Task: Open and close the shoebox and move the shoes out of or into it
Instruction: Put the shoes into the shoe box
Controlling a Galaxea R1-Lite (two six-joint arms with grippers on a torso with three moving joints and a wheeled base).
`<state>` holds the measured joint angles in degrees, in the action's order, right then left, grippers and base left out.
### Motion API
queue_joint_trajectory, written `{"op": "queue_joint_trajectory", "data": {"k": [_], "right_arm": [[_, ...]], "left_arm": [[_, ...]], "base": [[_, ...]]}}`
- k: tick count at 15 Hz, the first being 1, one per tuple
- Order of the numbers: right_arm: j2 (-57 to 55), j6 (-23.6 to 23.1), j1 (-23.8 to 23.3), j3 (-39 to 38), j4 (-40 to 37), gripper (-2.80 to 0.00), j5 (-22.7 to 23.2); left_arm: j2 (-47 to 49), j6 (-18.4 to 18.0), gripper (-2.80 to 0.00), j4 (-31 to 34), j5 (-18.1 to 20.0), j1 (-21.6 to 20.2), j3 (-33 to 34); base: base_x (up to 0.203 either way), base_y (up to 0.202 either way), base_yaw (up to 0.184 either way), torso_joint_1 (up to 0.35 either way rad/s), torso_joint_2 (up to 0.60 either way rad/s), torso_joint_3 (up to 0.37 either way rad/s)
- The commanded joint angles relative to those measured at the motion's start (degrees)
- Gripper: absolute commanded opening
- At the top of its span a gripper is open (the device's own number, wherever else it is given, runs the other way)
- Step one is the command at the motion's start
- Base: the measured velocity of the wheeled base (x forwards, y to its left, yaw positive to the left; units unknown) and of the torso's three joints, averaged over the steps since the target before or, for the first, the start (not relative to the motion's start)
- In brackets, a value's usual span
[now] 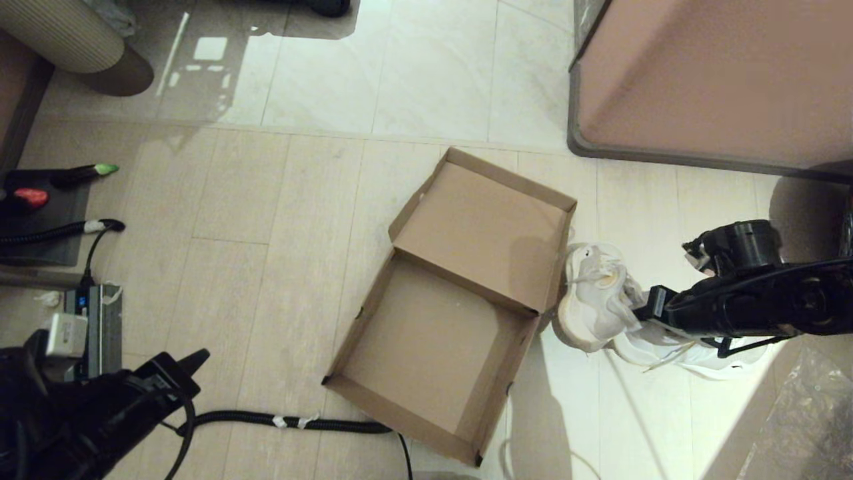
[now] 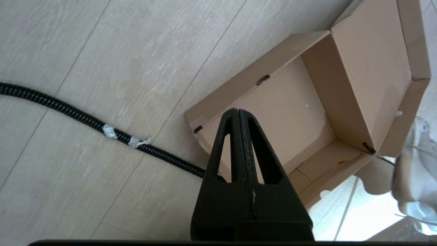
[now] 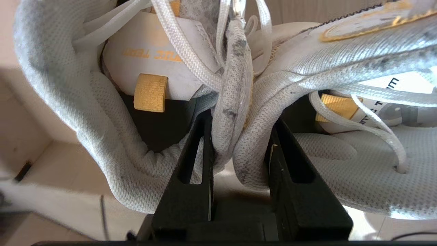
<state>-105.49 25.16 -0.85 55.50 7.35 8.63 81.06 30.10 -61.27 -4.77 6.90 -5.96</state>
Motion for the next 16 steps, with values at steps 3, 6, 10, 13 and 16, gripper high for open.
{"op": "queue_joint_trajectory", "data": {"k": [3, 6, 10, 13, 16], "right_arm": [[8.8, 0.1, 0.1, -1.4, -4.5, -2.80, 1.3], [12.8, -1.6, 0.5, -1.7, -8.3, -2.80, 2.9], [14.0, -2.9, 4.8, -1.8, -8.8, -2.80, 3.3], [14.7, -2.8, 11.8, -1.7, -8.8, -2.80, 3.1], [14.6, -2.6, 19.9, -1.0, -8.8, -2.80, 2.3]], "left_arm": [[0.9, 0.3, -2.80, -0.3, -0.1, 0.3, -0.3], [0.8, 0.3, -2.80, -0.3, -0.1, 0.3, -0.3], [0.6, 0.4, -2.80, -0.3, -0.2, 0.3, -0.3], [0.4, 0.4, -2.80, -0.3, -0.2, 0.2, -0.1], [0.2, 0.5, -2.80, -0.3, -0.2, 0.2, 0.1]], "base": [[0.000, 0.000, 0.000, 0.000, 0.00, 0.000], [0.000, 0.000, 0.000, 0.000, 0.00, 0.000], [0.000, 0.000, 0.000, 0.000, 0.00, 0.000], [0.000, 0.000, 0.000, 0.000, 0.00, 0.000], [0.000, 0.000, 0.000, 0.000, 0.00, 0.000]]}}
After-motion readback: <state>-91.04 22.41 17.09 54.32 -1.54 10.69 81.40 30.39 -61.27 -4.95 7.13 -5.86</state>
